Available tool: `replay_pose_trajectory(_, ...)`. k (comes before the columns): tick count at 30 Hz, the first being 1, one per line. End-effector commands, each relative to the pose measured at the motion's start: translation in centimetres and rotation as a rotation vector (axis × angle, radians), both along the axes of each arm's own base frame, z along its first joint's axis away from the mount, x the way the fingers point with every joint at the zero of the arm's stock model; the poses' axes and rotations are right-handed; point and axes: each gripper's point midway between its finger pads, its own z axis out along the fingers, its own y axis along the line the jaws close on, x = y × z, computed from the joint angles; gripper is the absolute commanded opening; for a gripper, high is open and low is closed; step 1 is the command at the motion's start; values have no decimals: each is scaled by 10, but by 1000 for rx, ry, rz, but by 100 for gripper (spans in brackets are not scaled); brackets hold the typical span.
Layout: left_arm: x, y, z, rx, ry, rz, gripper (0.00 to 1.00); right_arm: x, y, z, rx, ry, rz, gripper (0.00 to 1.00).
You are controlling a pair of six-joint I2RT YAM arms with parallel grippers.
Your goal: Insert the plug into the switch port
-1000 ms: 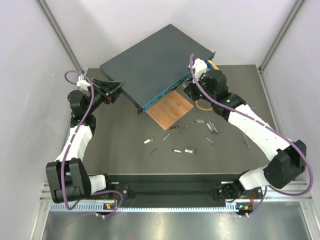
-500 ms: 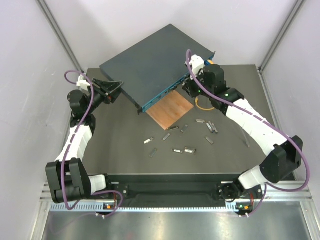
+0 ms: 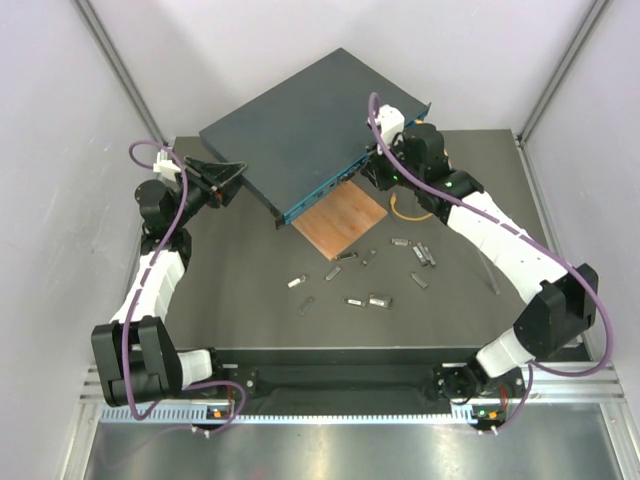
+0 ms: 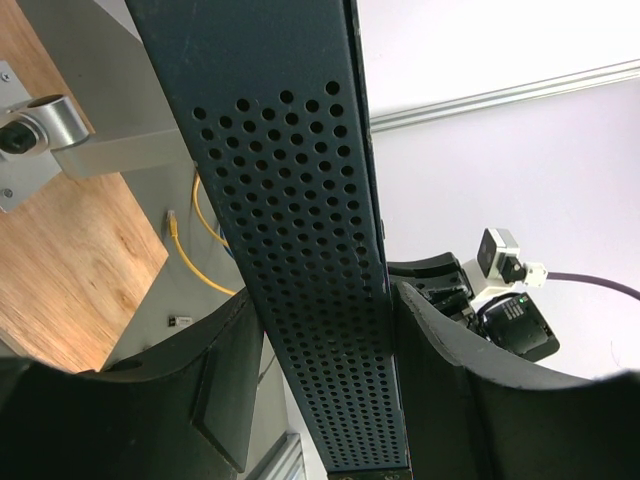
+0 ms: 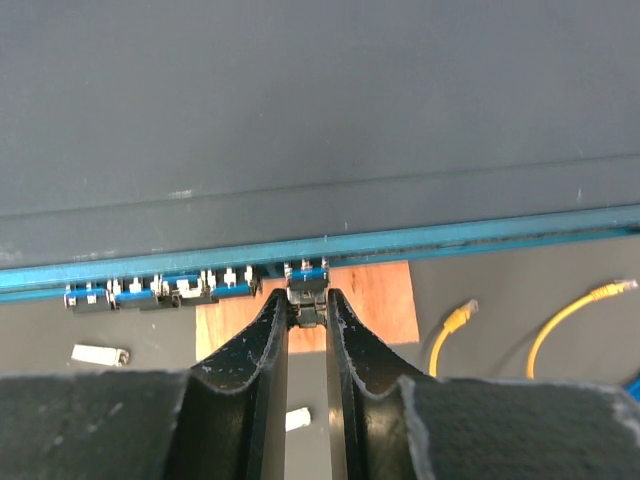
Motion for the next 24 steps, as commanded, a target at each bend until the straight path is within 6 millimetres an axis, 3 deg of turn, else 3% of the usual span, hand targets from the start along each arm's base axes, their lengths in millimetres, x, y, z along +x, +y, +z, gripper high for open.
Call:
replay_pose_trajectory(1, -1, -3, 15, 81, -109, -10, 0, 12, 27, 74, 169, -172, 62, 0)
replay_pose_trajectory(3, -1, -3, 15, 84, -109, -10, 0, 13, 29, 74, 173, -169, 73, 2)
replay_pose_trajectory(7, -1, -2, 14, 87, -108, -8, 0, 8, 26, 65, 153, -154, 90, 18)
replay_pose_trajectory(9, -1, -2, 15, 90, -113, -8, 0, 2, 20, 66, 146, -154, 98, 28)
replay_pose_trajectory(10, -1, -3, 15, 90, -113, -9, 0, 0, 13, 55, 121, -129, 99, 32)
replay_pose_trajectory(15, -1, -3, 15, 89, -109, -14, 0, -16, -15, 44, 74, -99, 104, 54)
replay_pose_trajectory(19, -2, -4, 18, 93, -120, -17, 0, -27, -29, 32, 37, -73, 117, 57)
replay_pose_trajectory(24, -3, -4, 21, 101, -127, -18, 0, -38, -24, 18, 35, -41, 180, 52)
